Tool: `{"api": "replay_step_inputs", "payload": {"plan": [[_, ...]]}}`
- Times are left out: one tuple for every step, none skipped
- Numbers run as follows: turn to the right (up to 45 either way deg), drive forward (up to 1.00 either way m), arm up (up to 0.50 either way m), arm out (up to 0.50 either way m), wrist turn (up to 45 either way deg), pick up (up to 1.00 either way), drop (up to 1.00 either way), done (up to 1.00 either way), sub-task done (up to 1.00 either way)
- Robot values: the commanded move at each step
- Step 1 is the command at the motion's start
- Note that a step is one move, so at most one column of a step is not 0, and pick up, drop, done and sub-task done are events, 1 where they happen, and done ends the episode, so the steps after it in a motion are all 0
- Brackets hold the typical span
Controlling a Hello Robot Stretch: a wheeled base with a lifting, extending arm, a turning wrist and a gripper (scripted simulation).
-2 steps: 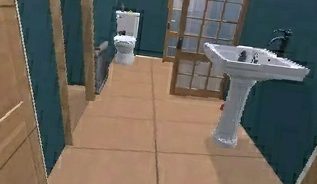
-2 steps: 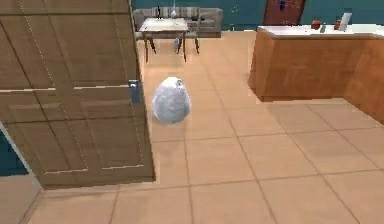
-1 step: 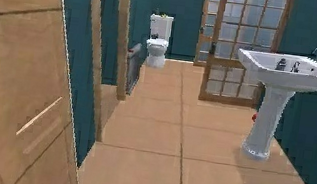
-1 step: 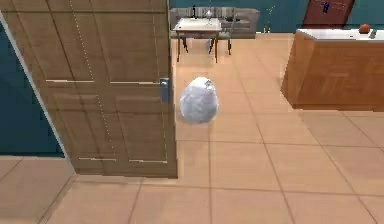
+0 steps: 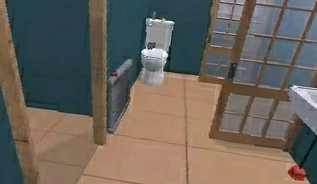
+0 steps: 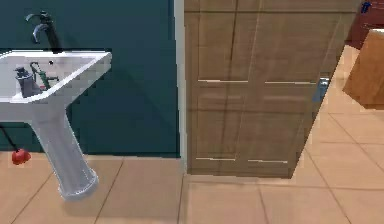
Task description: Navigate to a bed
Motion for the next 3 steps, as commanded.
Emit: {"api": "replay_step_inputs", "payload": {"plan": [[0.0,1.0,0.0,0.0,0.0,0.0,0.0,0.0,0.0],[-45.0,0.0,0.0,0.0,0.0,0.0,0.0,0.0,0.0],[-12.0,0.0,0.0,0.0,0.0,0.0,0.0,0.0,0.0]]}}
